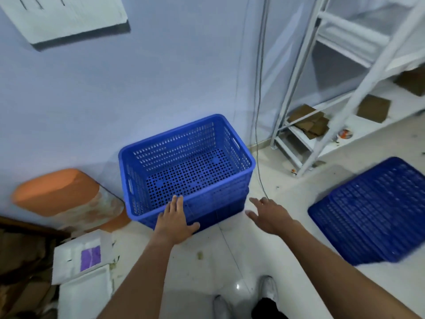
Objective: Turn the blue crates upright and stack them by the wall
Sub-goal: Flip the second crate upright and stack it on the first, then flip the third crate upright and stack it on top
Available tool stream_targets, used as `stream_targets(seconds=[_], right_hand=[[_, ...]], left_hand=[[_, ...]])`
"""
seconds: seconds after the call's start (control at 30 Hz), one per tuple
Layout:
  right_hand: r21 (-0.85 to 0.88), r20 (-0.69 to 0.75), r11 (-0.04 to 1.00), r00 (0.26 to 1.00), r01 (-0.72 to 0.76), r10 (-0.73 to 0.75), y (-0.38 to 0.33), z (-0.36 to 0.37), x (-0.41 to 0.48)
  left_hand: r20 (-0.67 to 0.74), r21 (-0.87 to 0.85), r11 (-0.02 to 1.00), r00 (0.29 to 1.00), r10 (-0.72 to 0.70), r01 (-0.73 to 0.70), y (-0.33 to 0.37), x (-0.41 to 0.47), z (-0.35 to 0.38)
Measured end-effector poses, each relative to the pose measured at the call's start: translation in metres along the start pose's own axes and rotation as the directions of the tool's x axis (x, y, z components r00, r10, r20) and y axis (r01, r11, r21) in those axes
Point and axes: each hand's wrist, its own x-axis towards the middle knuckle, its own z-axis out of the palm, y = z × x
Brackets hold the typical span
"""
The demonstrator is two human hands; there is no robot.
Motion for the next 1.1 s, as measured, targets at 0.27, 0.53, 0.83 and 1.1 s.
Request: stream_targets(seconds=[0.27, 0.53, 0.83, 1.1], right_hand=[[0.104, -0.049, 0.978, 0.982, -0.178, 0.184, 0.057, -0.006, -0.079], [0.245, -0.061, 0.894, 0.914, -0.376, 0.401, 0.149, 0.023, -0.159], [0.377, -0.066, 0.776, 0.822, -0.505, 0.566, 0.271, 0.064, -0.276], [0.442, -0.094, 0.721, 0.772, -0.534, 0.629, 0.379, 0.072, -0.346]], left_hand=[[0.053, 0.148, 0.957, 0.968, 0.244, -0.250, 0.091, 0.005, -0.009], [0.171, 0.217, 0.862, 0.888, 0.427, -0.457, 0.229, -0.006, 0.013], [0.286, 0.273, 0.741, 0.787, 0.547, -0.614, 0.389, -0.050, 0.084], [0.322, 0.239, 0.716, 0.749, 0.579, -0.656, 0.526, -0.107, 0.130]])
